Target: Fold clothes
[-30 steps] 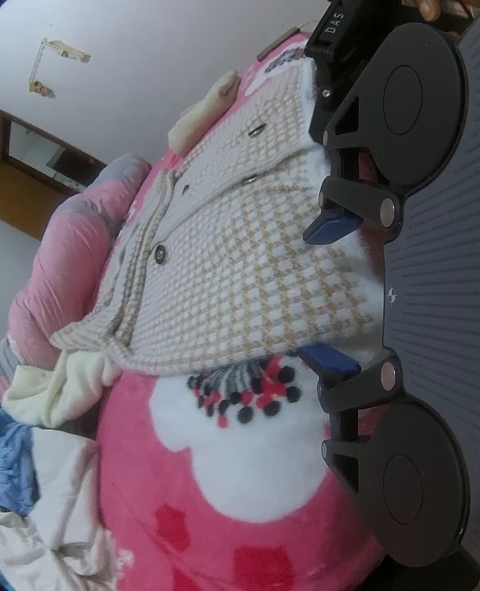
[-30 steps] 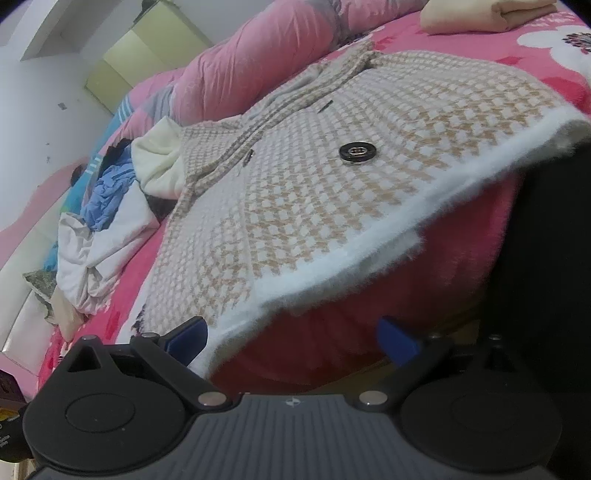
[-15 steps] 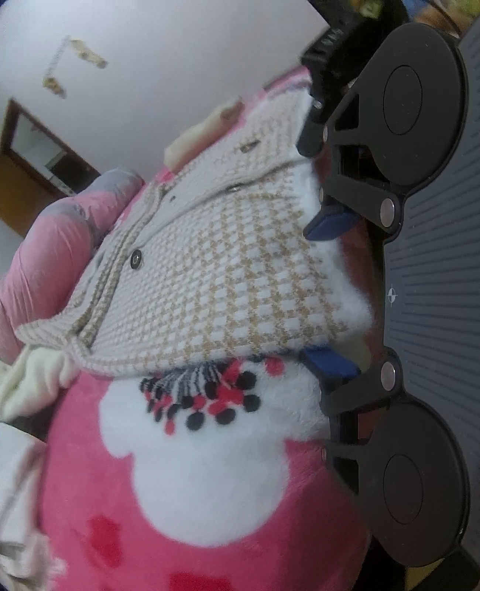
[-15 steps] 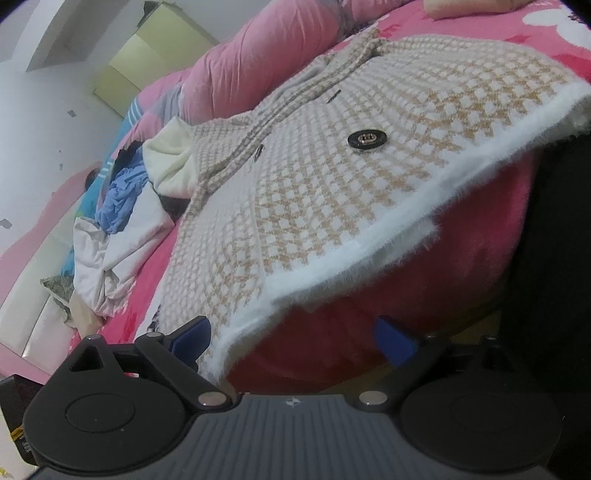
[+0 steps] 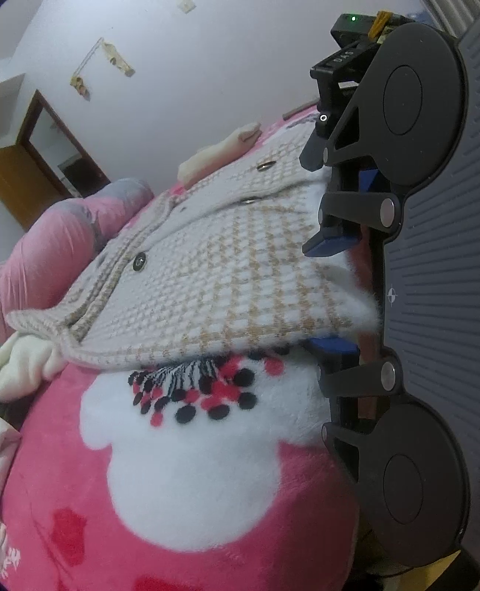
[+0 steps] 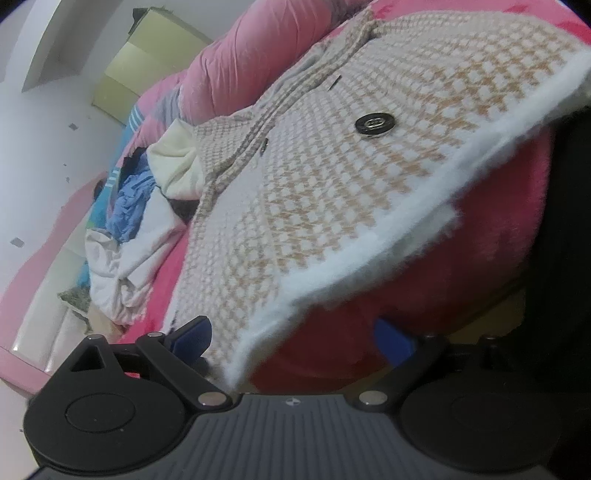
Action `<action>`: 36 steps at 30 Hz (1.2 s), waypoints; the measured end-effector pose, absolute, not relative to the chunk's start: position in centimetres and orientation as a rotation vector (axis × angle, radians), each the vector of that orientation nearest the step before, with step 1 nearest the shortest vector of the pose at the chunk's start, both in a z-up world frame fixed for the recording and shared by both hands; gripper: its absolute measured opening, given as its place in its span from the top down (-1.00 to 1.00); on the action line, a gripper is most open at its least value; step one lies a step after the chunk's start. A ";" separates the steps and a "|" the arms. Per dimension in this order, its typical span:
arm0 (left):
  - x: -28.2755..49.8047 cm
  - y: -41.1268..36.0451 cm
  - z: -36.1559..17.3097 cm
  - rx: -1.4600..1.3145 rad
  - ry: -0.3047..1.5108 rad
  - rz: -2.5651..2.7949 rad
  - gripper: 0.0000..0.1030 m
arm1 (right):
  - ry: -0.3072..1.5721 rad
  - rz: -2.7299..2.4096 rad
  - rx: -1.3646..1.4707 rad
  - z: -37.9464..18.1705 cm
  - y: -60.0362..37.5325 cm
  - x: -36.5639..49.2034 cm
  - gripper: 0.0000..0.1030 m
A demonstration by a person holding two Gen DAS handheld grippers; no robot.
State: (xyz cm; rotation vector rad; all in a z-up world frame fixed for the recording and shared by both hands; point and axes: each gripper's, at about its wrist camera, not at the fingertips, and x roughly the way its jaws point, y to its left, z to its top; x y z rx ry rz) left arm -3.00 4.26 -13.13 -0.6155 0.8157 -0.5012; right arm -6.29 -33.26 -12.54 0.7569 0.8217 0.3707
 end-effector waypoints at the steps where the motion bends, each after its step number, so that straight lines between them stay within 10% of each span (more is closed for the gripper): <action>1: -3.0 4.3 -13.0 -0.628 0.813 -0.503 0.40 | 0.822 0.376 0.763 -12.5 -33.3 -6.3 -0.88; 5: -3.2 5.1 -12.4 -0.718 0.800 -0.518 0.79 | 0.810 0.396 0.785 -12.0 -33.3 -6.4 -0.88; 23: -1.3 5.8 -10.0 -0.927 0.767 -0.649 0.82 | 0.951 0.708 1.368 -16.6 -31.0 -3.3 -0.87; 36: -1.2 6.2 -10.4 -0.927 0.767 -0.651 0.80 | 0.922 0.674 1.608 -19.5 -29.9 -2.5 0.41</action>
